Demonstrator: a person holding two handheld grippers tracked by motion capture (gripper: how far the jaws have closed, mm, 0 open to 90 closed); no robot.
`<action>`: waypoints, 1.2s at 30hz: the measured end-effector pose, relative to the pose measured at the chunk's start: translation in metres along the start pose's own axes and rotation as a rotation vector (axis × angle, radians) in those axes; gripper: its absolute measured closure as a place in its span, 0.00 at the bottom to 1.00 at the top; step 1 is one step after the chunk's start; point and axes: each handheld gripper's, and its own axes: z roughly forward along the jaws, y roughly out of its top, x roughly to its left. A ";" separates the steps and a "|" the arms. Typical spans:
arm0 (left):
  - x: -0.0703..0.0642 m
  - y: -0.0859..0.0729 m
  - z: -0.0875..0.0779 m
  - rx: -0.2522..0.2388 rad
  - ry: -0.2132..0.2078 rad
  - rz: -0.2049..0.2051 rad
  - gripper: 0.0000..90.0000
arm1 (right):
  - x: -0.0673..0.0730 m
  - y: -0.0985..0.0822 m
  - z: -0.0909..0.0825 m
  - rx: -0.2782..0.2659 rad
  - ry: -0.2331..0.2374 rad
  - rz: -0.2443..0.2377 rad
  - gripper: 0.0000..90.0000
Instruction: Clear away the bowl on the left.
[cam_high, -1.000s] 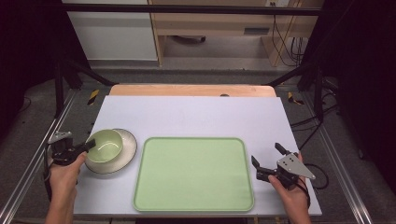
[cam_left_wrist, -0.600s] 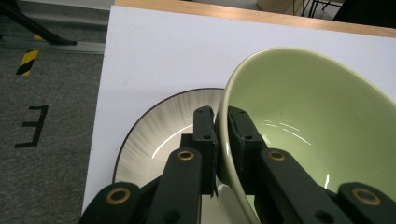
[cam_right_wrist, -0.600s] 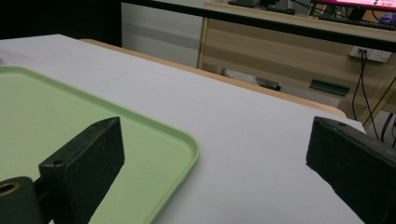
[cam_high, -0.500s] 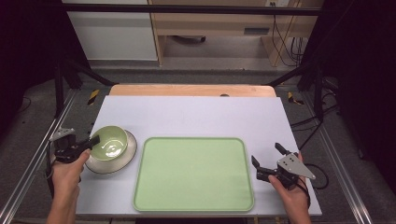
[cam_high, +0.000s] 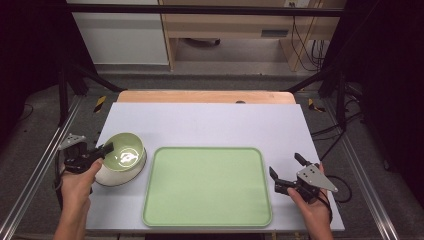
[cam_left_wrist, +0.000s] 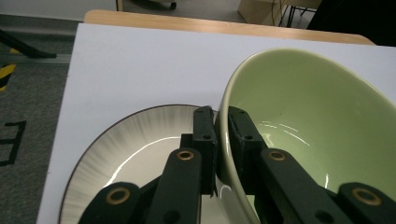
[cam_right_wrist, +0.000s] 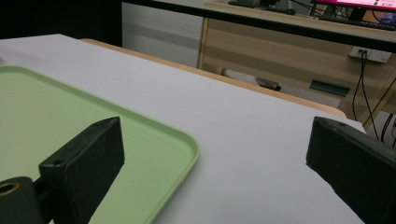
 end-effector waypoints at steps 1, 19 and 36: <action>-0.003 0.001 0.001 -0.001 -0.006 0.003 0.92 | 0.000 0.000 0.000 0.000 0.000 0.000 0.05; -0.040 0.001 0.015 0.021 -0.073 0.075 0.92 | -0.001 0.000 0.000 0.001 -0.002 0.002 0.05; -0.067 0.000 0.024 0.028 -0.140 0.108 0.92 | -0.001 0.000 0.000 0.008 -0.004 0.001 0.05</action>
